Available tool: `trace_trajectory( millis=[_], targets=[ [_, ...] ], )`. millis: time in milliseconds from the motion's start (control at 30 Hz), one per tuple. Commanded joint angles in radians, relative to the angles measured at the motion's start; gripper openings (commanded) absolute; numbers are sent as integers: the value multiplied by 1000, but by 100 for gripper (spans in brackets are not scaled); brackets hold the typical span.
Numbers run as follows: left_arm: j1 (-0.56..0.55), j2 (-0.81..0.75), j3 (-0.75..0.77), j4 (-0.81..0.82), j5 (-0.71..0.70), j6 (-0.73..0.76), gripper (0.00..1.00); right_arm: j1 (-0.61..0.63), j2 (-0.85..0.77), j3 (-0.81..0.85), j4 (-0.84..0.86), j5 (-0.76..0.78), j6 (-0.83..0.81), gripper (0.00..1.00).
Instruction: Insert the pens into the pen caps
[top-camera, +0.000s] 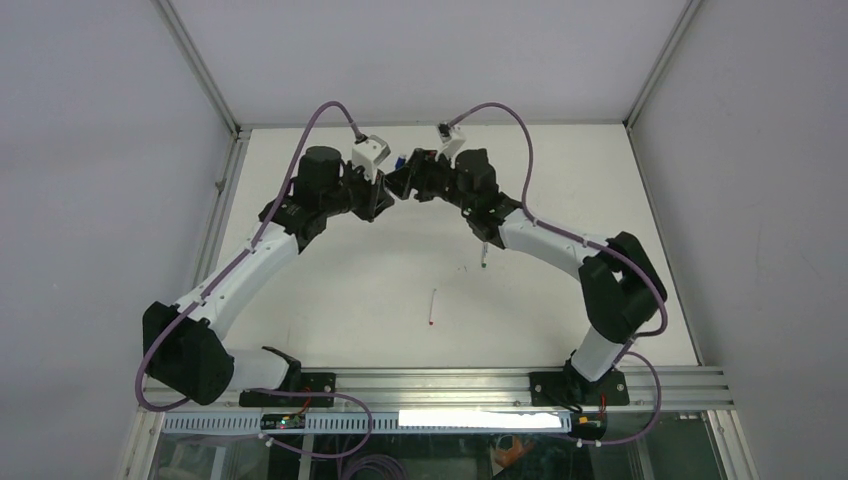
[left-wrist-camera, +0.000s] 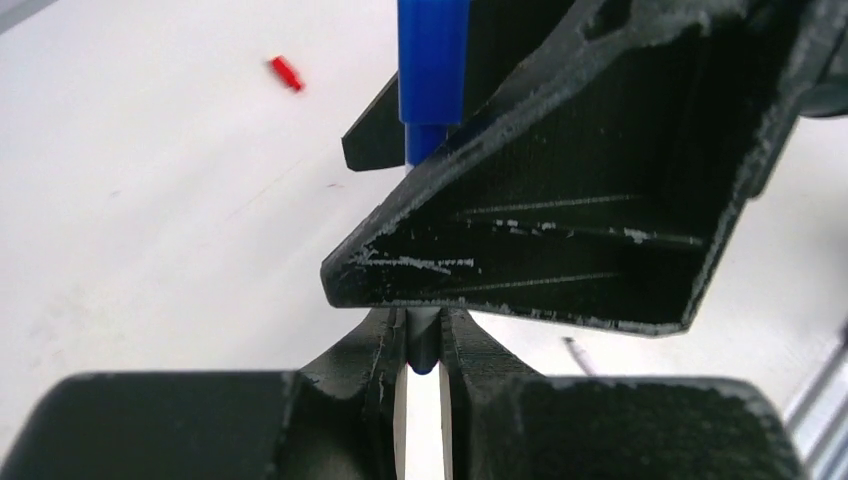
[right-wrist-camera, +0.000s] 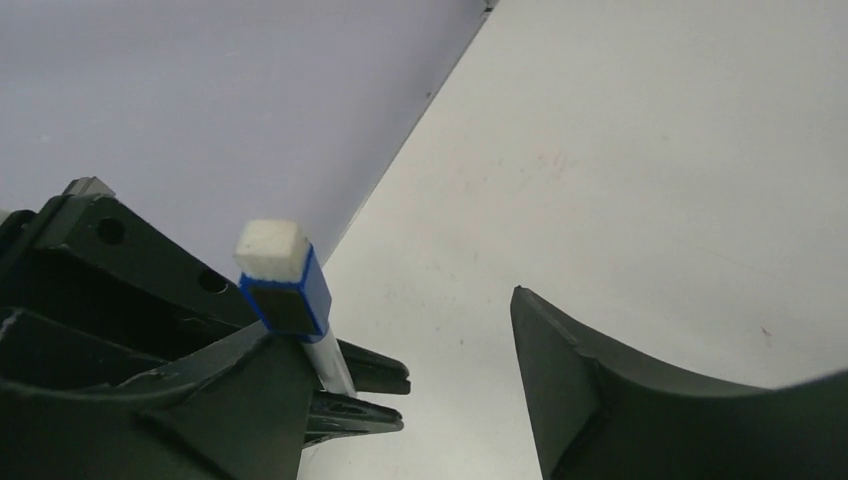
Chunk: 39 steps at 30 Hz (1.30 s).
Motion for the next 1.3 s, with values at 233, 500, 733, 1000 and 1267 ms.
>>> trace_trajectory(
  millis=[233,500,733,1000,1267],
  targets=[
    [-8,122,-71,60,28,-162,0,-136,-518,-444,21,218,-16,74],
    [-3,207,-36,-34,-58,-172,0,-153,-791,-614,-30,375,-93,78],
    [94,319,30,-148,-8,-256,0,-191,-844,-636,-144,364,-123,80],
    [116,430,90,-339,-101,-258,0,-199,-775,-599,-201,320,-129,80],
    [118,486,53,-347,-83,-320,0,-205,-736,-575,-248,308,-147,81]
  ],
)
